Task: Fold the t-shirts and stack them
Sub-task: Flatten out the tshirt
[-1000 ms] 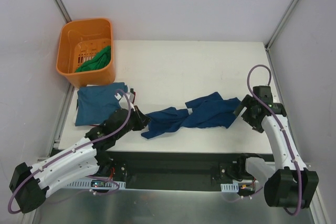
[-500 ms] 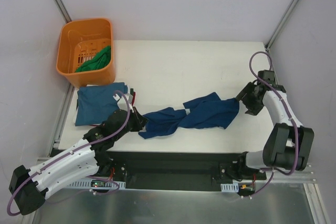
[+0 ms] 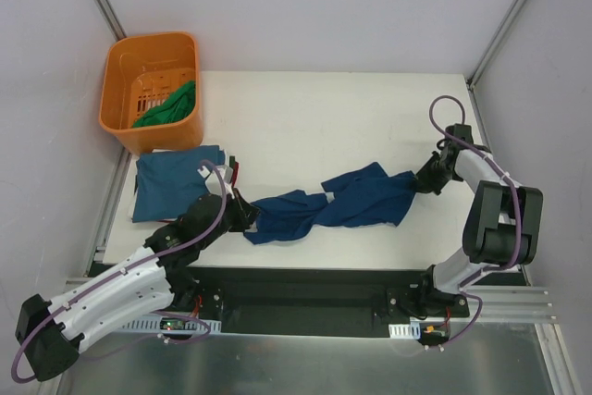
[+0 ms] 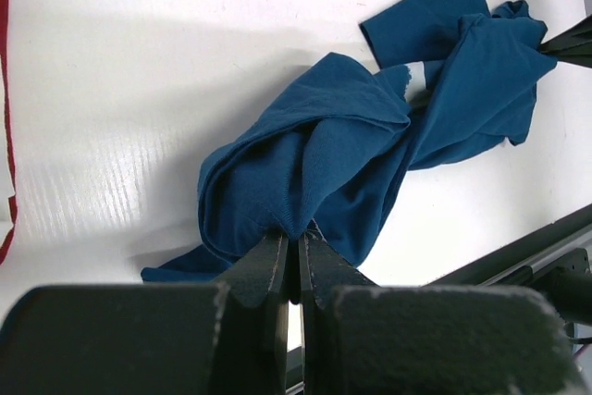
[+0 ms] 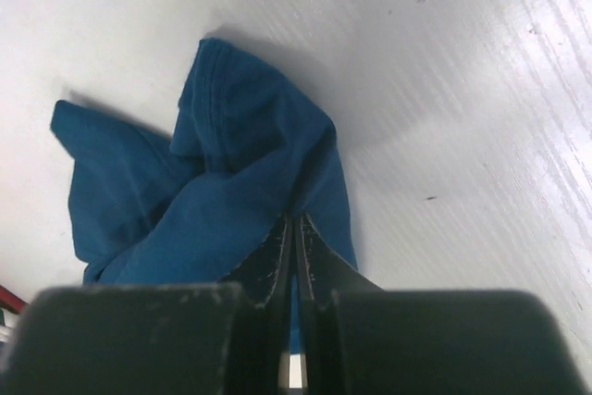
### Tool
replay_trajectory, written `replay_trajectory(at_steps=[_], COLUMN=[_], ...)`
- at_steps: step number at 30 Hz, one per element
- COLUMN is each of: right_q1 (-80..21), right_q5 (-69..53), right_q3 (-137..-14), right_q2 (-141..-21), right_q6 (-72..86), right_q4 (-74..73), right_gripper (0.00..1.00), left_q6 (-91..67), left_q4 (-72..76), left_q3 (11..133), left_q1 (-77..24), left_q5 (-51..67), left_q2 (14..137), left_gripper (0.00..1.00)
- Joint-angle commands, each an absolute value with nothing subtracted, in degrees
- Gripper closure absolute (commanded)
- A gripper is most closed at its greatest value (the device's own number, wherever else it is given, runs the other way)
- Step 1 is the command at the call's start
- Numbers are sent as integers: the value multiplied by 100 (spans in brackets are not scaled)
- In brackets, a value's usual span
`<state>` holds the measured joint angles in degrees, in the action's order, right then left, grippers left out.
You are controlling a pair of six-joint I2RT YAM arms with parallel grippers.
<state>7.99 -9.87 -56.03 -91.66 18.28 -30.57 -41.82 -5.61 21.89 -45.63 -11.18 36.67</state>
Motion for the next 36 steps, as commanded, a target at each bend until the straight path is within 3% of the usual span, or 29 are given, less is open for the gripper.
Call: replay_trajectory(at_steps=[1,10,19,27,36], right_q1=[782,782,791,782,782], right_q5=[-1011,-546,412,536,578], right_q3=[-5924,-6406,-8392,-9447,-10591], right_q2=[-8396,-5981,-4238,-3586,-3796], right_q6=[1609,1204,826,765,528], right_q4=[-3234,-4130,-5246,-5441,-5511], right_gripper=[99,99,99,99,99], left_q6=[-3973,-3455,-2822,-2576,-2830], left_q4=[-536,-554,-642,-659,-720], left_q3=[2267,3144,4288,5071,5379], left_q1=[-4482,-4491,-4491,-4483,-4482], left_q5=[-1353,-1512,-1758,-1275,-992], left_q2=[3332,2462,1653,1521,1406], left_gripper=[100,100,100,100,100])
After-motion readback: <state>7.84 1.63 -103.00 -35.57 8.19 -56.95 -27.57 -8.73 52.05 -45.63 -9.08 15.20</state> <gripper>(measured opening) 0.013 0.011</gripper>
